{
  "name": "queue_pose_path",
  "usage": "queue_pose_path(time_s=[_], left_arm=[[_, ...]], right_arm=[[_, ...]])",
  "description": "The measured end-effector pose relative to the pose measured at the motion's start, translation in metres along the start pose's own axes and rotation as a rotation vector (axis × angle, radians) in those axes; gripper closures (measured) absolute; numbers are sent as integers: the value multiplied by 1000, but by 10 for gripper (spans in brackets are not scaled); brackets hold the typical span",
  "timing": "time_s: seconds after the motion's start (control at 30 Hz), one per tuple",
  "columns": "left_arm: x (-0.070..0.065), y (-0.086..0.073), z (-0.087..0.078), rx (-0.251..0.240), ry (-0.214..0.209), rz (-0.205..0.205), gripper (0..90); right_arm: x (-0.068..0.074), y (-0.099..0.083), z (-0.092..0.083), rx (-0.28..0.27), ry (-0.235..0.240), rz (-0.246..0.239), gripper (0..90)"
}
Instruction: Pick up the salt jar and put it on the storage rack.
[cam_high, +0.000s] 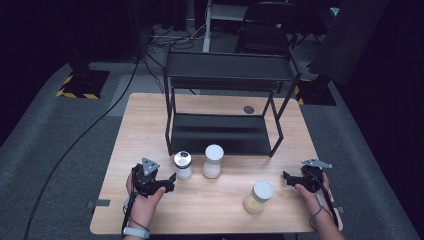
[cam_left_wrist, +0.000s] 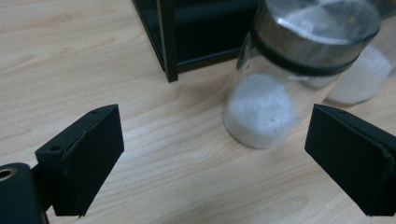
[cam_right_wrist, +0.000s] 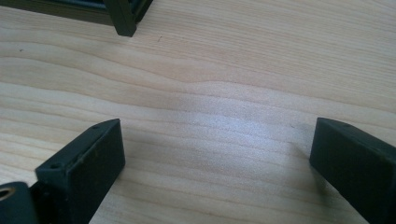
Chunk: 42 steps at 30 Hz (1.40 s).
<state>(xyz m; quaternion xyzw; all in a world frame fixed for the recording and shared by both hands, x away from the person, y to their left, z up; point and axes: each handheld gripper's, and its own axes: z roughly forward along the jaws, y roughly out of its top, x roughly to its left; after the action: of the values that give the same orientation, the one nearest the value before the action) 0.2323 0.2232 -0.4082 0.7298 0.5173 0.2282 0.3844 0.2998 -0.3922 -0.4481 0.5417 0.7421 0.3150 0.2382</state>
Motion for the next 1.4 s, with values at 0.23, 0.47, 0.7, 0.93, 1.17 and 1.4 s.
queue_pose_path(time_s=[0.23, 0.47, 0.7, 0.93, 1.17, 1.4], left_arm=[[-4, 7, -4, -36, 3, 3, 55], [-9, 16, -5, -65, 1, 12, 53], [-15, 21, -6, -98, 5, 20, 45], [-19, 26, -3, -119, 0, 20, 43], [-24, 33, 4, -136, -15, 35, 43], [-26, 39, 10, -138, -24, 41, 43]], right_arm=[[0, 0, 0, 0, 0, 0, 27], [0, 0, 0, 0, 1, -1, 27], [-1, 0, 0, -1, 5, -4, 27], [-1, 0, 0, 0, 5, -4, 27], [-1, 0, 0, 0, 5, -6, 27], [-1, 0, 0, 0, 4, -5, 28]])
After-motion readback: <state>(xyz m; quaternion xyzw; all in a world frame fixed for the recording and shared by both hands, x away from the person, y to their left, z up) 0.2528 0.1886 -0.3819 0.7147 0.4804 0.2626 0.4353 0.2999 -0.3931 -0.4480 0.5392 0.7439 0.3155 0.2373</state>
